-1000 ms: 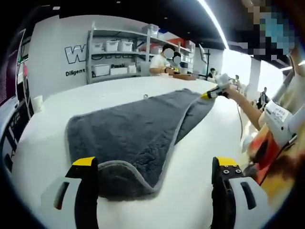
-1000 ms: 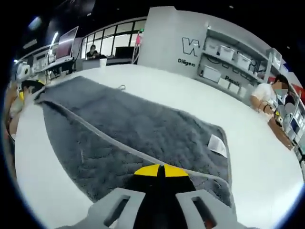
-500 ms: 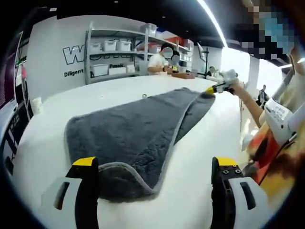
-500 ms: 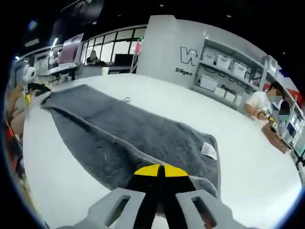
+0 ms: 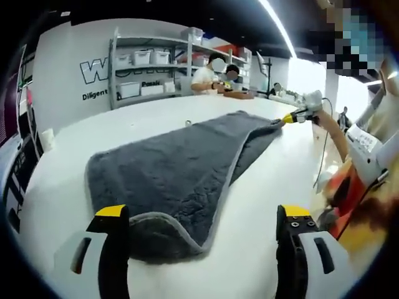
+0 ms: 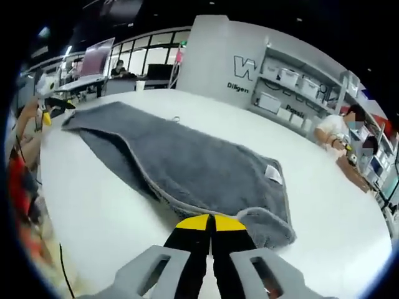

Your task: Open the folded towel by lifting each exposed corner and separating the folded layers until the towel lies flat within the target outline without major curled edges

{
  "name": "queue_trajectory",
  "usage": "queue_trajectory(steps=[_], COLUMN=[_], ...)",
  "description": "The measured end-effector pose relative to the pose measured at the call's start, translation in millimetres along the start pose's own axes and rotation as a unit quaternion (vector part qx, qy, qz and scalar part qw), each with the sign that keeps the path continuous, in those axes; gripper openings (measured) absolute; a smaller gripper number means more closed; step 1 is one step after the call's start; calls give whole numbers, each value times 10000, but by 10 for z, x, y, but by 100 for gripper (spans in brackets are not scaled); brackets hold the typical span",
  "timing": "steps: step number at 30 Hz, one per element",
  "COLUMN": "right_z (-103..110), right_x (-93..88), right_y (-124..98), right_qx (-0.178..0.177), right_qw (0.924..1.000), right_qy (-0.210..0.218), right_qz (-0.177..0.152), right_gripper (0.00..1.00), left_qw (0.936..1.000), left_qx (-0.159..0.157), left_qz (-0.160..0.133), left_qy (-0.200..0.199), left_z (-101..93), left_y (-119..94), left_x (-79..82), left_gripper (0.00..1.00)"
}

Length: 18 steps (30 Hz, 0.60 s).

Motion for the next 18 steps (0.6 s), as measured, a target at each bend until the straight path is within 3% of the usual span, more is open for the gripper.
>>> queue_trajectory(steps=[8,13,18], right_z=[117,185,169], right_x=[-213,-255,-353], right_y=[-206,-344,-449], right_qx=[100,239,175], right_qw=[9994,9990,9984], right_qy=[5,147,156], right_qz=[320,341,507], right_gripper=[0,0,0], left_qw=[9999,9999,10000], left_qx=[-57,-62,23], left_qz=[49,93,-41], left_qy=[76,75,34], left_z=[-39,-42,8], left_y=[37,45,-7], left_x=[25,16,53], left_gripper=[96,95,93])
Point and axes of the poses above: the point that each gripper's makers call its tool centre point, and the gripper's own axes: y roughly forward along the fingers, z roughly to its left, x roughly out of its top, the point moved 5 cm from there along -y, roughly backward along the fingers, and after that the axes turned 13 degrees about -x, right-handed, at the moved point
